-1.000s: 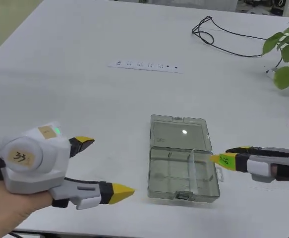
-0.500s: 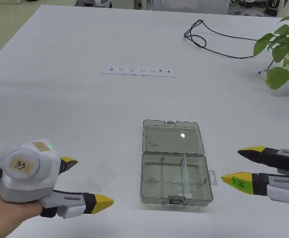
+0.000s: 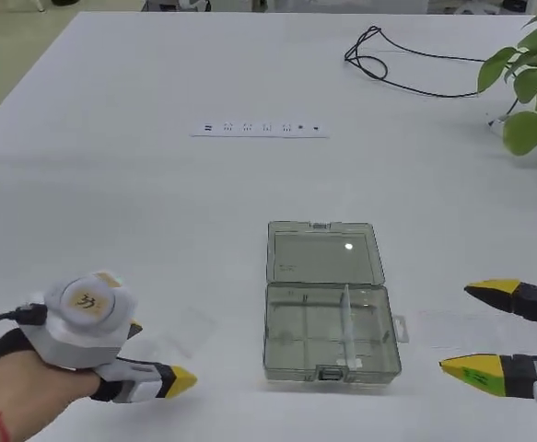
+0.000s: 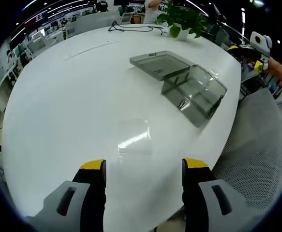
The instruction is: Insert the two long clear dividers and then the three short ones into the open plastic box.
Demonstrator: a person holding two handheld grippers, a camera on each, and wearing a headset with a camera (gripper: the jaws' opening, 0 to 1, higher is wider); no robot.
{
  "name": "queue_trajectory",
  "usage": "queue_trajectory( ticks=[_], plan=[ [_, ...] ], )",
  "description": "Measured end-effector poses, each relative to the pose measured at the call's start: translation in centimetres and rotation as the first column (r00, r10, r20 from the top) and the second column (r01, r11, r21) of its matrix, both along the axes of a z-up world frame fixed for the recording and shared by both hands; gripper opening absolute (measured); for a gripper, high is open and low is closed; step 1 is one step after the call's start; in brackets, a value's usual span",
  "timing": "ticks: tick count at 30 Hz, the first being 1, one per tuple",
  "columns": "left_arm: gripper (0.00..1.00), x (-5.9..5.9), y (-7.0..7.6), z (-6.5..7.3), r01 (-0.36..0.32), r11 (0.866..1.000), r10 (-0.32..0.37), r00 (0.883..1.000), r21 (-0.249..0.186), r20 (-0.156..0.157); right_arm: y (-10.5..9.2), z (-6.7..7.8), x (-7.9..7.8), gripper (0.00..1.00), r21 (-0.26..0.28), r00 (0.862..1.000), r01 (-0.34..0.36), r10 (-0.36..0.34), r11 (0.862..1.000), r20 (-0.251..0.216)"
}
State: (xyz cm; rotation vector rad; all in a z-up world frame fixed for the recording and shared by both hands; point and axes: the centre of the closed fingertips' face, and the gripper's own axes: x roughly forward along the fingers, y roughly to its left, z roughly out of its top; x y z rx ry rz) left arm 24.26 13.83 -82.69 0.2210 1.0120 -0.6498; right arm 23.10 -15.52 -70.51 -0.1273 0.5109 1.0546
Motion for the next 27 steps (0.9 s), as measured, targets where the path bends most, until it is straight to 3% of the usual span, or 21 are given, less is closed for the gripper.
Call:
queue_trajectory(
  ticks=[8, 10, 11, 19, 27],
  plan=[
    [0.56, -0.1, 0.5, -1.9, 0.005, 0.996, 0.0, 0.998, 0.084, -0.06, -0.3, -0.2, -0.3, 0.63, -0.004, 1.0, -0.014, 0.014, 1.0, 0.013],
    [0.54, -0.2, 0.5, -2.2, 0.012, 0.995, -0.006, 0.998, 0.101, -0.061, -0.3, -0.1, -0.2, 0.63, 0.001, 1.0, -0.014, 0.014, 1.0, 0.018],
    [0.52, 0.1, 0.6, -2.1, 0.018, 0.994, -0.013, 0.999, 0.109, -0.042, -0.3, -0.1, -0.2, 0.63, 0.002, 1.0, -0.014, 0.014, 1.0, 0.021],
    [0.4, 0.0, 1.1, -2.2, 0.017, 0.983, -0.009, 0.999, 0.183, -0.047, -0.5, -0.2, -0.2, 0.64, 0.002, 0.999, -0.01, 0.01, 1.0, 0.036],
    [0.34, 0.2, 0.9, -2.2, 0.009, 0.981, 0.004, 0.998, 0.193, -0.065, -0.5, -0.2, -0.3, 0.64, 0.013, 0.999, 0.0, 0.0, 1.0, 0.043]
  ],
)
